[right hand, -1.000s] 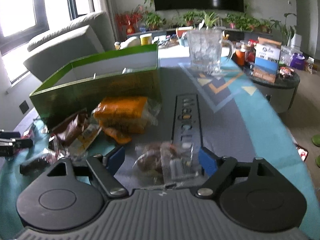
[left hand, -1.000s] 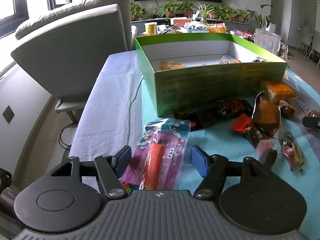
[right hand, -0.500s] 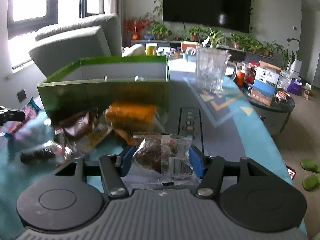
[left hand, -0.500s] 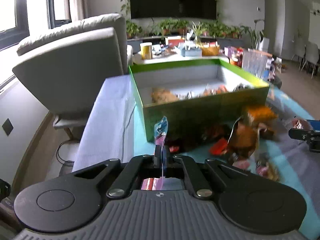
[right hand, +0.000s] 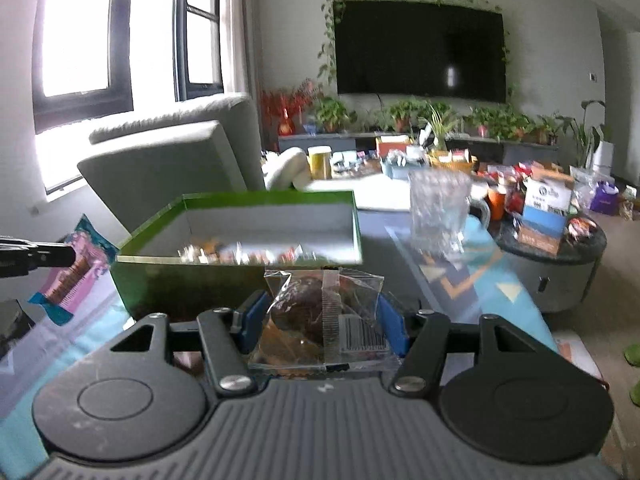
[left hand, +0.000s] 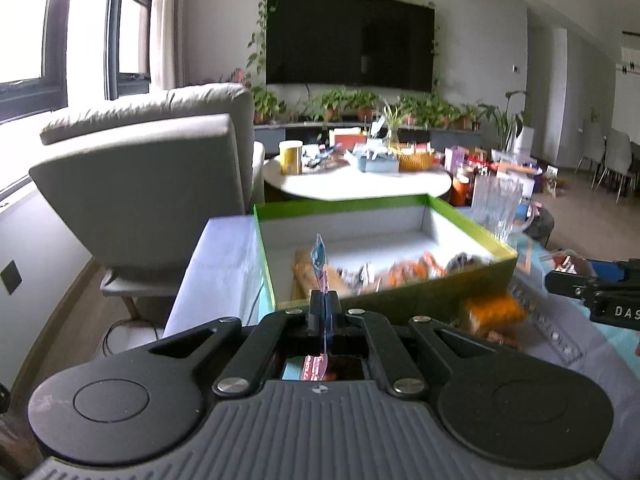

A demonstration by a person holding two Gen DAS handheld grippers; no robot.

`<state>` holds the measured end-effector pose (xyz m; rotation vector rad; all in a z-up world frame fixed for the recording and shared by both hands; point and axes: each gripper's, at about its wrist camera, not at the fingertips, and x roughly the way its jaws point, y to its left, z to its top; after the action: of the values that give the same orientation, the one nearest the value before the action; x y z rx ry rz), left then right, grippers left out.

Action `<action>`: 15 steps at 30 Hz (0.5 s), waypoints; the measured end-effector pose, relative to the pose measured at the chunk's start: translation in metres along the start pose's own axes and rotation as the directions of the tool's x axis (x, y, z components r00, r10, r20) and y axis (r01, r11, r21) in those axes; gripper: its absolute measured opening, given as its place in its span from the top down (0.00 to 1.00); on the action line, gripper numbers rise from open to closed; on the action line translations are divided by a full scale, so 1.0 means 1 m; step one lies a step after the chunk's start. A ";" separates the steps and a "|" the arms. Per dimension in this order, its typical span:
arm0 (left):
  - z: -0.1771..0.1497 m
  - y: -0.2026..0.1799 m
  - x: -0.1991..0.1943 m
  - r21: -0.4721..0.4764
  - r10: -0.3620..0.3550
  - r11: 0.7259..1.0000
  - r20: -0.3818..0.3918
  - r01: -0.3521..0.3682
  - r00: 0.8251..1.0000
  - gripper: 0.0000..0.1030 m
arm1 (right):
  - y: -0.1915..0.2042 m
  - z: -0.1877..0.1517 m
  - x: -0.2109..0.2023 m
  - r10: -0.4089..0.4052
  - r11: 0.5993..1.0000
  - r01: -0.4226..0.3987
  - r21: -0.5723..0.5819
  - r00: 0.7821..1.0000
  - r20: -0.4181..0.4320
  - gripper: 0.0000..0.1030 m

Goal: Organize snacks
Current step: 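Carry both snacks over the green box and open both tools to drop them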

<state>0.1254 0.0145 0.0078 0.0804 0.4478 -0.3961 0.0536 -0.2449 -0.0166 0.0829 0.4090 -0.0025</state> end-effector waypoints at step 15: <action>0.057 -0.024 0.049 0.039 0.012 0.999 0.075 -0.015 0.997 0.99 | 0.015 0.054 0.044 0.108 0.994 -0.106 -0.023 0.985 0.131 0.39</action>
<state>0.1799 -0.0344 0.0378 0.1067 0.3654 -0.3938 0.1157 -0.2338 0.0165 0.0886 0.2718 0.1012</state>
